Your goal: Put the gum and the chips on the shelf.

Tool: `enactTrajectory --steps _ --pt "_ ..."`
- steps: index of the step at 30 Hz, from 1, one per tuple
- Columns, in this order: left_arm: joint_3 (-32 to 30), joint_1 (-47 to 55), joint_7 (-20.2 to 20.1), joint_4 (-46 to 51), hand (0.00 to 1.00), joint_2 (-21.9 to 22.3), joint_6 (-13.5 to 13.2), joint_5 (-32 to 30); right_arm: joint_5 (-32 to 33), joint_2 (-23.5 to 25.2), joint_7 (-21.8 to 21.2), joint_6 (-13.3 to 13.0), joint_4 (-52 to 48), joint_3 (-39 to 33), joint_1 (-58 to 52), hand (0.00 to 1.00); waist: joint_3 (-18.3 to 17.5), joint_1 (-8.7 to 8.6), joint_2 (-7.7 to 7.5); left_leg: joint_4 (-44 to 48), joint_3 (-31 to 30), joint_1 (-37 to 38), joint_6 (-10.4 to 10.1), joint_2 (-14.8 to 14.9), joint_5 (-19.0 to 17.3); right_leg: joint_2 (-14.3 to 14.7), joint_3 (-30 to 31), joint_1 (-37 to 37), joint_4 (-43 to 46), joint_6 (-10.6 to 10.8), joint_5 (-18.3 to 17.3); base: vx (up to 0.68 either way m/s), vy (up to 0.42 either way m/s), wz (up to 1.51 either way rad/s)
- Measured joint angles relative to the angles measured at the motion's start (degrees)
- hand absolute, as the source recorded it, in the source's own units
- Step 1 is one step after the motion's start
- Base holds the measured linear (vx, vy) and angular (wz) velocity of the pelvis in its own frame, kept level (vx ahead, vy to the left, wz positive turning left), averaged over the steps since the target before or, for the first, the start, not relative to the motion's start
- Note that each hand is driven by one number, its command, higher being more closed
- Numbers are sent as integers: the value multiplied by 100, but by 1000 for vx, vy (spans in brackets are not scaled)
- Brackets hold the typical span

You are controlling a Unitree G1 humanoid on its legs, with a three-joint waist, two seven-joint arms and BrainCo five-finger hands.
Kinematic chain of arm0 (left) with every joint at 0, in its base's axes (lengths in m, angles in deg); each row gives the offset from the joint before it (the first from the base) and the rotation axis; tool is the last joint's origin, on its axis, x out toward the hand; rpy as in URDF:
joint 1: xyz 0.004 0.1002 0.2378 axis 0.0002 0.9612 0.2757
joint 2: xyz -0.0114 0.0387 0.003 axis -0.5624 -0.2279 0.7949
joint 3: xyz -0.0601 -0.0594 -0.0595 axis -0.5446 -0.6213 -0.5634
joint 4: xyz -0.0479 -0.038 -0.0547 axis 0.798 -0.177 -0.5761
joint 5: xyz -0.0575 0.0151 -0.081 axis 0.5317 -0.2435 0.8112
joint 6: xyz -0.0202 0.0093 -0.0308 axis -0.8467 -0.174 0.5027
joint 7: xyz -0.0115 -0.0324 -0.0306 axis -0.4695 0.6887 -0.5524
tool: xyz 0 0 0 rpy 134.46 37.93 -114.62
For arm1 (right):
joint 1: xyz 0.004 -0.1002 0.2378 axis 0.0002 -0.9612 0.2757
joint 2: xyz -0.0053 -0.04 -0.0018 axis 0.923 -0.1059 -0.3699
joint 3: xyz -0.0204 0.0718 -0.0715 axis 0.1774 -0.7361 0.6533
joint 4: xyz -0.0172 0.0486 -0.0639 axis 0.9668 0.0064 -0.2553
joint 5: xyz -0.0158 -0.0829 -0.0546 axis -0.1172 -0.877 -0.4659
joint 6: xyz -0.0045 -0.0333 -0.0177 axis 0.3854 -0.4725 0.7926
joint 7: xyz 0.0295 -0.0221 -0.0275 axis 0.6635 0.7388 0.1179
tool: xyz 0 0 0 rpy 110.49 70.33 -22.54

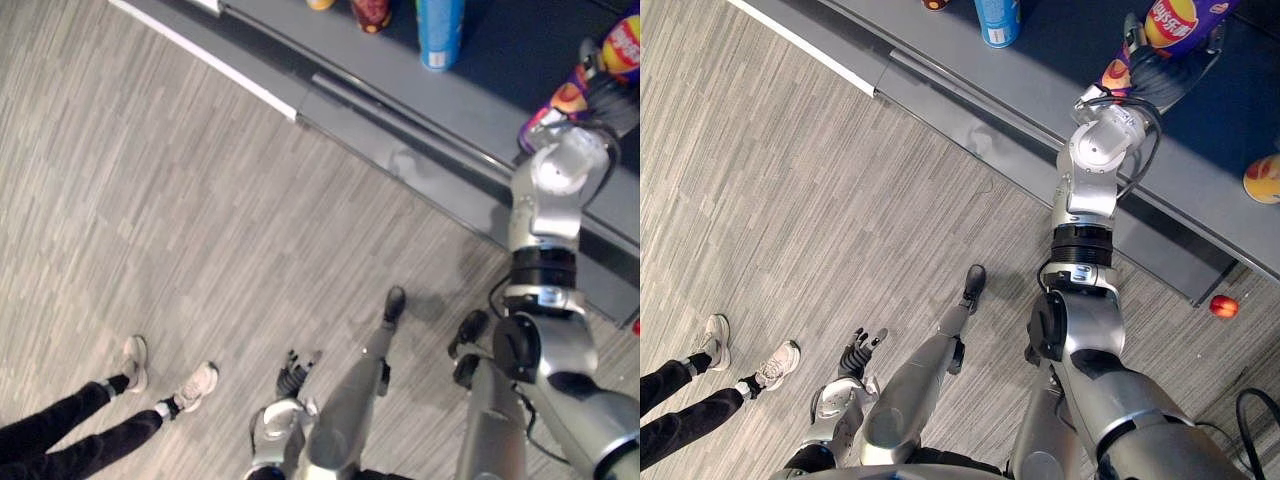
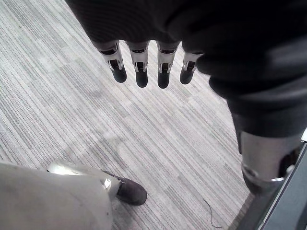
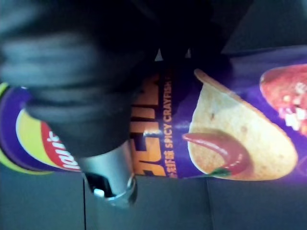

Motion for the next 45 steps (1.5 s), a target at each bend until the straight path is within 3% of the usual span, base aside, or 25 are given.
enactTrajectory --steps 29,30,38,41,45 --pt "-101 -108 -3 210 0 166 -21 214 -245 -139 123 -264 -379 483 58 100 -35 0 44 30 958 -433 -33 -16 0 -222 390 -834 559 -27 -162 -24 -37 -3" --pt "-118 -108 -1 208 0 168 -22 215 -245 -130 123 -278 -387 504 18 0 -37 0 42 32 1020 -433 -33 -13 0 -228 391 -832 560 -27 -162 0 0 0" --pt "-243 -111 0 191 0 183 -39 215 -207 551 59 -85 -273 568 -716 0 -128 -11 30 40 1085 -434 2 2 26 -229 385 -824 550 -26 -162 -2 -17 -1" --pt "-341 -111 6 159 0 202 -40 215 -200 583 23 -83 -167 618 -732 0 -135 -17 21 49 1090 -432 7 11 30 -227 368 -807 548 -26 -160 -16 -24 1" --pt "-384 -93 12 26 0 222 -39 214 -194 729 -54 -85 -149 706 -954 0 -272 -20 -93 52 1085 -351 11 55 33 -189 294 -659 461 -21 -155 -13 -38 2"
